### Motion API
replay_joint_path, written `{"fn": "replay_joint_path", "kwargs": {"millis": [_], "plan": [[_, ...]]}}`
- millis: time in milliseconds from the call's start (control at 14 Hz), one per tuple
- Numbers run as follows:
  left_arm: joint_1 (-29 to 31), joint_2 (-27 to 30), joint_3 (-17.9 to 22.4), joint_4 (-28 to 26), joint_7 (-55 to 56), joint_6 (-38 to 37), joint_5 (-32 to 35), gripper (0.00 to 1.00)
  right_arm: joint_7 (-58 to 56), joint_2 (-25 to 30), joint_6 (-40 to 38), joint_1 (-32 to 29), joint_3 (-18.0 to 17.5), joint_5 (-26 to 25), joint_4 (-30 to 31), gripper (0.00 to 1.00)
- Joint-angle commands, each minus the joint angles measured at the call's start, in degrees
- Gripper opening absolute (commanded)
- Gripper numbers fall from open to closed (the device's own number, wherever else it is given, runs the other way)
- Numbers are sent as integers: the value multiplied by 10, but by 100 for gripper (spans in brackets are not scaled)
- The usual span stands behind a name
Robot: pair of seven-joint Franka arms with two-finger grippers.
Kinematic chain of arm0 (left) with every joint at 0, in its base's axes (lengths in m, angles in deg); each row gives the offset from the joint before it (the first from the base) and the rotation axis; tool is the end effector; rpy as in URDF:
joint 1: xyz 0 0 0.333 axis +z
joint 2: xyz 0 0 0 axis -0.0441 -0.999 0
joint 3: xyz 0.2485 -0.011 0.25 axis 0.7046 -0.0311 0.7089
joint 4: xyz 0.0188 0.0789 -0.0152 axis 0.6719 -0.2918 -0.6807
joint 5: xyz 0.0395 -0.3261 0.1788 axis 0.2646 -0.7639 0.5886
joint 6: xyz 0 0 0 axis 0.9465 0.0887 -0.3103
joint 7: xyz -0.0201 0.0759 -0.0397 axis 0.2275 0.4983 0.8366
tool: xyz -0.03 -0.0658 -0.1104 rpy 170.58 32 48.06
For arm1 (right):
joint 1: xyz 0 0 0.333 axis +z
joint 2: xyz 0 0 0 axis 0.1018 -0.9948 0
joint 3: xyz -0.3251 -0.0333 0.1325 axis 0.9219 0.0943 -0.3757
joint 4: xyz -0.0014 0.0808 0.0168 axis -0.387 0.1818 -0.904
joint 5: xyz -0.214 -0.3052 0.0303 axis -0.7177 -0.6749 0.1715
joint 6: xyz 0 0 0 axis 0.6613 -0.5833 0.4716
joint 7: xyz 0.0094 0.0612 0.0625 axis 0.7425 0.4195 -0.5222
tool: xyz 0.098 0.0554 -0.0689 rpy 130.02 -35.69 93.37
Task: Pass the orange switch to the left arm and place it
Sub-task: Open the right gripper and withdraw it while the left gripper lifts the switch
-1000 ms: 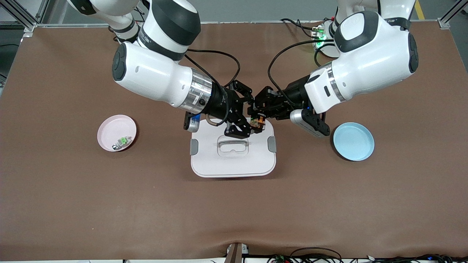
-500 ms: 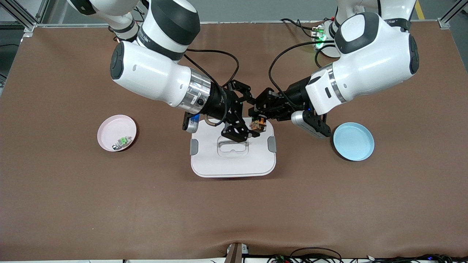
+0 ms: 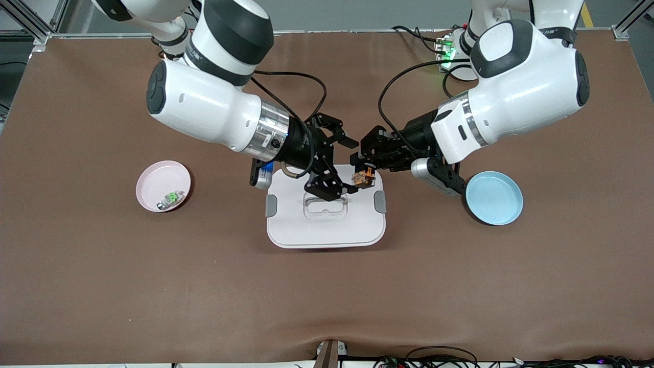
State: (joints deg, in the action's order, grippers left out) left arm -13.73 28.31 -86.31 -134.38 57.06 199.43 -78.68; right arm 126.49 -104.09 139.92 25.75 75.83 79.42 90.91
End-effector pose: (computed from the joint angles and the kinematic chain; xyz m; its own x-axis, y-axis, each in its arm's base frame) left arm 0.5902 -0.3437 0.5979 0.9963 -0.0182 0.0842 -0.0749 -0.6661 0.7421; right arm 0.6237 0.4618 0.5970 0.0148 -0.6662 -0.7457 -0.9994 0.0128 -0.0313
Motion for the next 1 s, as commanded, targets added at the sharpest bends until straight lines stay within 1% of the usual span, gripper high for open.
{"fn": "replay_joint_path", "kwargs": {"millis": [0,71,214,357,500,643,786,929], "plan": [[17,19,3,-4,-10,-29,9,0,-58,11,-69,-32,-6,5,-12,100],[29,22,3,-3,-10,-52,9,0,-93,14,-96,-40,-6,5,-12,100],[53,39,6,-3,-21,-110,19,0,-204,26,-161,-44,2,-7,-11,100],[80,59,6,-3,-22,-166,55,0,-293,32,-215,-57,5,-37,-11,100],[102,77,6,-3,-18,-211,99,0,-390,39,-282,-90,6,-39,-10,100],[111,94,7,-3,-17,-243,149,0,-481,47,-345,-133,6,-47,-10,100],[124,124,8,-7,-9,-279,201,0,-579,56,-402,-168,6,-86,-10,100],[128,139,8,-6,35,-313,260,0,-694,67,-434,-187,6,-156,-10,100]]}}
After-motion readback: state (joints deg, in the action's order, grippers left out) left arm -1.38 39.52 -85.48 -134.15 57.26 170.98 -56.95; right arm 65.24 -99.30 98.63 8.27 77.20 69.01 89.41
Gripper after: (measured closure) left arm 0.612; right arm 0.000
